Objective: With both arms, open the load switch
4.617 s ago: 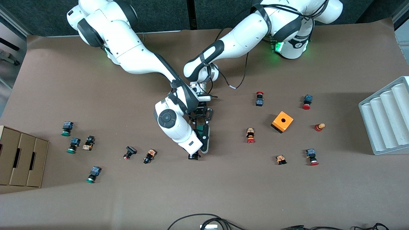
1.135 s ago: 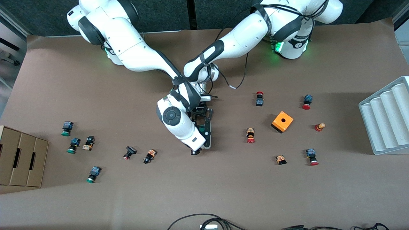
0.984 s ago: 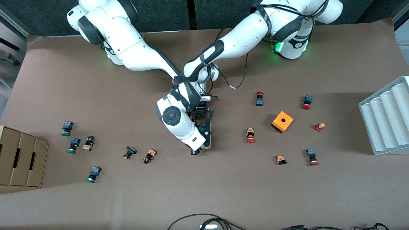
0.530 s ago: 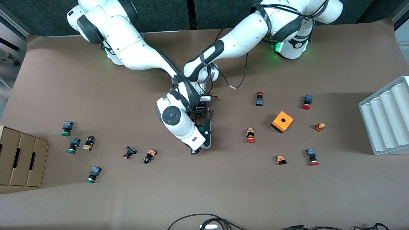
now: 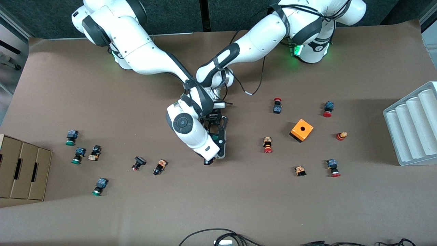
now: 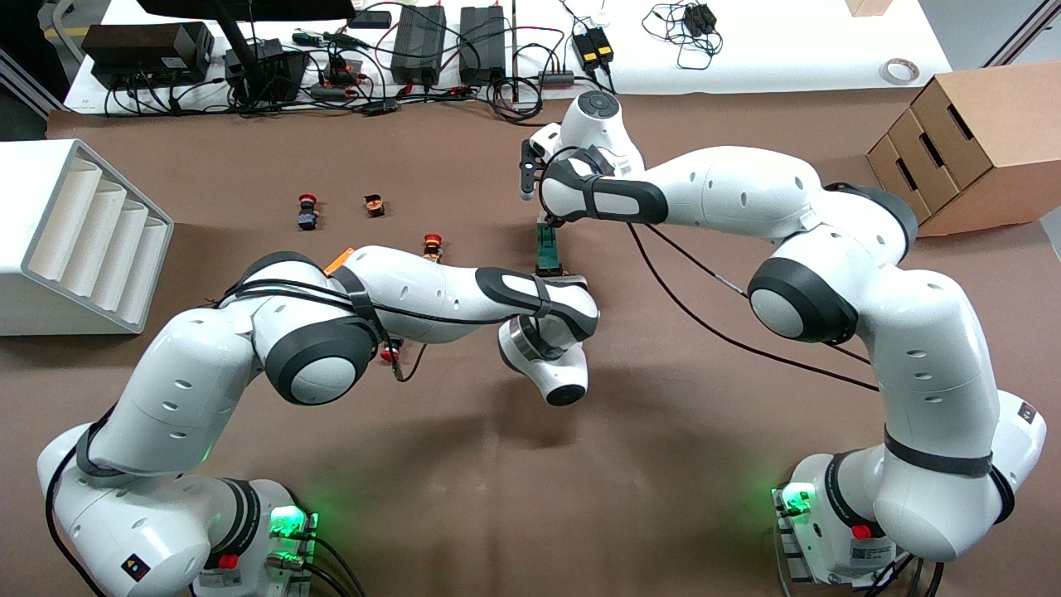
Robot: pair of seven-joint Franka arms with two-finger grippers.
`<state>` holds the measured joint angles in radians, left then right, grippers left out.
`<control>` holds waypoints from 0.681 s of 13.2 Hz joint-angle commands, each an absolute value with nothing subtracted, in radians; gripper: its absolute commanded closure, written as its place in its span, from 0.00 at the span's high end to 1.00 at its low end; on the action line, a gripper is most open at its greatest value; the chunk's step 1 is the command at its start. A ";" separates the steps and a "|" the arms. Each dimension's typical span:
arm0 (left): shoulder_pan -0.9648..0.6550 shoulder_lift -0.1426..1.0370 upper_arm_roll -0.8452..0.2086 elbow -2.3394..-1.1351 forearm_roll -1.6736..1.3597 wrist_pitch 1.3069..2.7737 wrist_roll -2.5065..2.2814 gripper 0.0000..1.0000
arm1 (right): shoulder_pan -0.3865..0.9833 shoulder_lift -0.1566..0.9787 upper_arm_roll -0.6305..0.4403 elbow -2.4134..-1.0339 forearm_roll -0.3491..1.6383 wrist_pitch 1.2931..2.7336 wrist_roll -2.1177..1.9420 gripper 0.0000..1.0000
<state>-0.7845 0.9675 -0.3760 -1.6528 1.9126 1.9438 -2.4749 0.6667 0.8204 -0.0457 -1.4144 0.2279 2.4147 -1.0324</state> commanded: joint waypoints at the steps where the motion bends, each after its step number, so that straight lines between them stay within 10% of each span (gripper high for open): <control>1: -0.796 0.974 -0.350 -1.640 1.931 1.945 -2.482 0.08 | 0.675 0.788 -0.046 -1.434 0.210 2.379 -1.031 0.30; 9: -0.796 0.974 -0.350 -1.640 1.931 1.947 -2.482 0.08 | 0.676 0.784 -0.043 -1.446 0.210 2.365 -1.029 0.30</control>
